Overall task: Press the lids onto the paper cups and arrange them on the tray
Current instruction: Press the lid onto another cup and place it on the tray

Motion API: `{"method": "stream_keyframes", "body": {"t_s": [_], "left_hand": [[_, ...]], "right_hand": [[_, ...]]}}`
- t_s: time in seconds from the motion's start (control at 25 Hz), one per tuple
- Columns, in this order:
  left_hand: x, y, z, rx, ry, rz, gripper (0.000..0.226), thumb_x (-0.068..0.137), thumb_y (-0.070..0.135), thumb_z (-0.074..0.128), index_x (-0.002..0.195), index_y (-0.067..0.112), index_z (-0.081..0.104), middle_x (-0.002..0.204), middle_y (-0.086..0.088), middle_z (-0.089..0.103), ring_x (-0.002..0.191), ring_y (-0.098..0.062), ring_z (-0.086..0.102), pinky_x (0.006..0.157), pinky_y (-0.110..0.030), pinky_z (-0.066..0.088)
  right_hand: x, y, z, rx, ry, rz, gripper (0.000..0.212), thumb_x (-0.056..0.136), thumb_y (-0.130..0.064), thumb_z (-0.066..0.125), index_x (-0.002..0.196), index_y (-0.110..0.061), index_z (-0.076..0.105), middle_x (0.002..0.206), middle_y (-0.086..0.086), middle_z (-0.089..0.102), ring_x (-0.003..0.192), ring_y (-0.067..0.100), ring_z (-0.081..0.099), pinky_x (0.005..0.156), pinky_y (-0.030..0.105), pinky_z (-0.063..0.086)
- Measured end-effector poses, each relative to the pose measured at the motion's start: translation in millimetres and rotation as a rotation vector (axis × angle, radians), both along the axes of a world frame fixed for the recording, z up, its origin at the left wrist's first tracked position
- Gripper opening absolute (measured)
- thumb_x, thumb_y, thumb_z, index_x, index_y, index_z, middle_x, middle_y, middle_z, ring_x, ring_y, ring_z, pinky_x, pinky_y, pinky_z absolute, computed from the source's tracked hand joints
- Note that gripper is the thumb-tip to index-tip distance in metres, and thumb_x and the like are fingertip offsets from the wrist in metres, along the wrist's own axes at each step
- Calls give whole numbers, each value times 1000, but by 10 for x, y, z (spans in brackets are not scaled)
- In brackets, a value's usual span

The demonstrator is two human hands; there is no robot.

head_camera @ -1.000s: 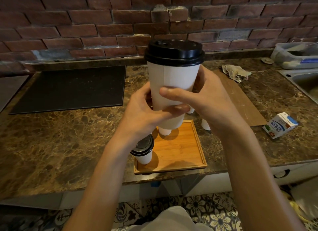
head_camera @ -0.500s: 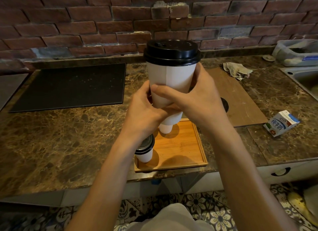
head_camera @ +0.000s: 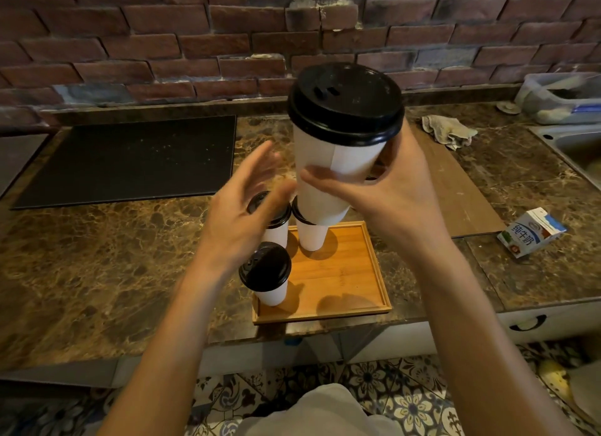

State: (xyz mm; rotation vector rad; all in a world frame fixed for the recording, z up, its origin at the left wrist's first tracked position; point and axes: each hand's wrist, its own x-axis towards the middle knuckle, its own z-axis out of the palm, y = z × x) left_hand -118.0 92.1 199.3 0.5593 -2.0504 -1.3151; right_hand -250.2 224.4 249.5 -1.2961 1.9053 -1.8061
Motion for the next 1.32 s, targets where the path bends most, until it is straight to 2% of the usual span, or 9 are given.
{"method": "stream_keyframes", "body": {"t_s": [0.12,0.36,0.48,0.56,0.68,0.76,0.84,0.92,1.32], "left_hand": [[188,-205,-347,-116,-100,246,54,92,57,44,141,35,40,137,20,46,125,2,46,101,-27,42],[563,-426,-1311,-239,-350,480,51,99,46,33,147,29,30,157,2,24,141,-10,20,113,-40,19],[698,-480,-1781,-306,-612,460,51,101,38,36,149,24,25,159,-6,16,146,-20,11,119,-45,10],[742,-512,-2028,-315,-778,414,53,101,40,33,150,22,24,160,-9,12,148,-23,7,119,-46,5],[766,-547,-2326,-221,-1014,350,57,100,49,23,152,26,15,161,-11,2,148,-25,-1,119,-47,-1],[752,-524,-2459,-174,-1124,317,61,97,56,13,152,31,4,161,-8,-8,148,-23,-9,117,-44,-9],[723,-482,-2530,-193,-1149,356,64,93,61,4,151,34,-1,160,-5,-11,147,-20,-12,115,-41,-14],[721,-439,-2562,-242,-1115,418,65,93,61,3,151,34,3,161,-4,-6,148,-19,-9,115,-40,-15],[698,-435,-2589,-299,-1006,506,58,98,52,17,150,27,22,160,-7,12,148,-22,4,118,-43,-6]], "right_hand": [[-70,43,-180,7,29,12,80,63,-38,85,129,-32,40,119,-26,53,115,-17,49,91,4,43],[-129,97,-901,25,-94,-54,84,61,-27,87,131,-23,42,123,-21,54,120,-8,52,101,17,46],[-157,120,-1264,92,-159,-120,89,60,-32,87,136,-19,42,129,-14,55,124,-6,49,103,15,43],[-195,145,-1473,145,-200,-143,92,60,-33,88,138,-17,41,132,-10,55,127,-1,49,106,22,42],[-243,162,-1749,230,-220,-161,93,58,-30,90,137,-23,40,129,-17,54,127,-2,47,107,23,41],[-273,176,-1910,279,-236,-169,90,58,-25,91,130,-37,39,123,-30,52,121,-15,46,102,13,39],[-298,193,-2056,324,-237,-171,89,58,-24,92,123,-46,36,116,-40,51,115,-26,43,95,1,37],[-313,197,-2180,357,-246,-179,91,58,-24,92,126,-42,35,115,-39,50,112,-29,41,91,-4,35],[-310,221,-2431,443,-250,-212,93,58,-25,93,130,-31,35,118,-28,50,112,-21,46,91,-2,35]]}}
